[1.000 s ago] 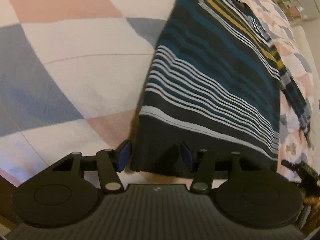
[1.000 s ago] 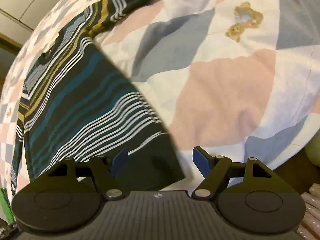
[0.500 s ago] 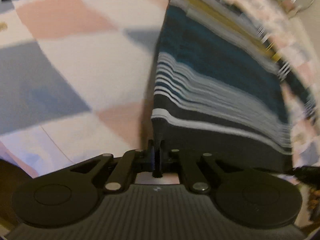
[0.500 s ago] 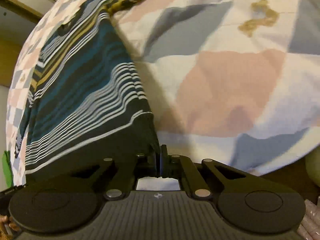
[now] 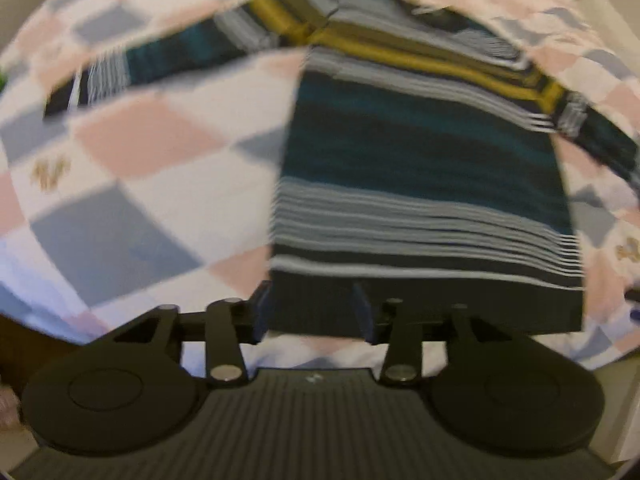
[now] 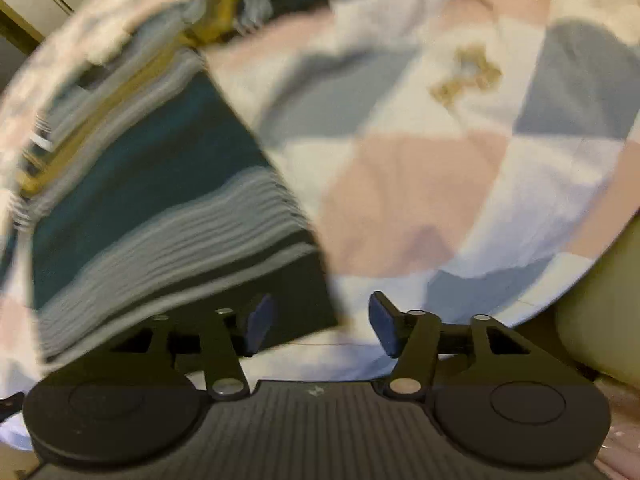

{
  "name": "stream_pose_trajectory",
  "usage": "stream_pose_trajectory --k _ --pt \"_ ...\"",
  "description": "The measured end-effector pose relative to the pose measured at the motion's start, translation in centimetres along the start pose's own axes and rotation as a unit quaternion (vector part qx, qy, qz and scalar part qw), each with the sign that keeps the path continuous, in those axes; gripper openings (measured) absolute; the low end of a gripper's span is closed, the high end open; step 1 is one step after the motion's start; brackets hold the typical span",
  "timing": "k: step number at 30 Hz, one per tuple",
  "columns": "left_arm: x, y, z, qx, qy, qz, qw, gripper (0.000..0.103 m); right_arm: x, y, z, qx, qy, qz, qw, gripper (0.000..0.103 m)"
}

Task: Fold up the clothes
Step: 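Grasp the sweater hem with the left tool while the right tool grasps the hem, then open both tools and lay the straightened sweater flat on the quilt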

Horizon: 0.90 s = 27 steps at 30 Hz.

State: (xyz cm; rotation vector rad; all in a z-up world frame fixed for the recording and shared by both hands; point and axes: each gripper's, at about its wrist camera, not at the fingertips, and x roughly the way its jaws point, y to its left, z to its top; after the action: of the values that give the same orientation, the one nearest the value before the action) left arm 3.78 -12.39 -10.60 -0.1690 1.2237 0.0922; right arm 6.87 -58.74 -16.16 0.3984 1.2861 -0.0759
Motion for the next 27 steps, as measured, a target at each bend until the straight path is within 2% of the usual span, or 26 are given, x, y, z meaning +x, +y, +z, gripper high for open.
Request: stream_pose_trajectory --k 4,11,16,27 --pt "-3.5 -5.2 1.1 0.043 -0.027 0.005 0.9987 0.060 -4.6 3.7 0.6 -0.049 -0.039 0.041 0.997 0.079" --pt "-8.5 -8.3 -0.6 0.037 -0.039 0.008 0.9985 0.065 -9.1 7.1 -0.1 -0.094 -0.047 0.051 0.993 0.088" --pt "-10.5 -9.4 -1.4 0.043 -0.049 0.026 0.9976 0.066 -11.9 6.8 -1.8 -0.112 -0.055 0.049 0.991 0.090" --pt "-12.7 -10.8 -3.1 0.057 -0.051 0.026 0.9967 0.069 -13.9 5.0 -3.4 -0.113 -0.059 0.043 0.991 0.091"
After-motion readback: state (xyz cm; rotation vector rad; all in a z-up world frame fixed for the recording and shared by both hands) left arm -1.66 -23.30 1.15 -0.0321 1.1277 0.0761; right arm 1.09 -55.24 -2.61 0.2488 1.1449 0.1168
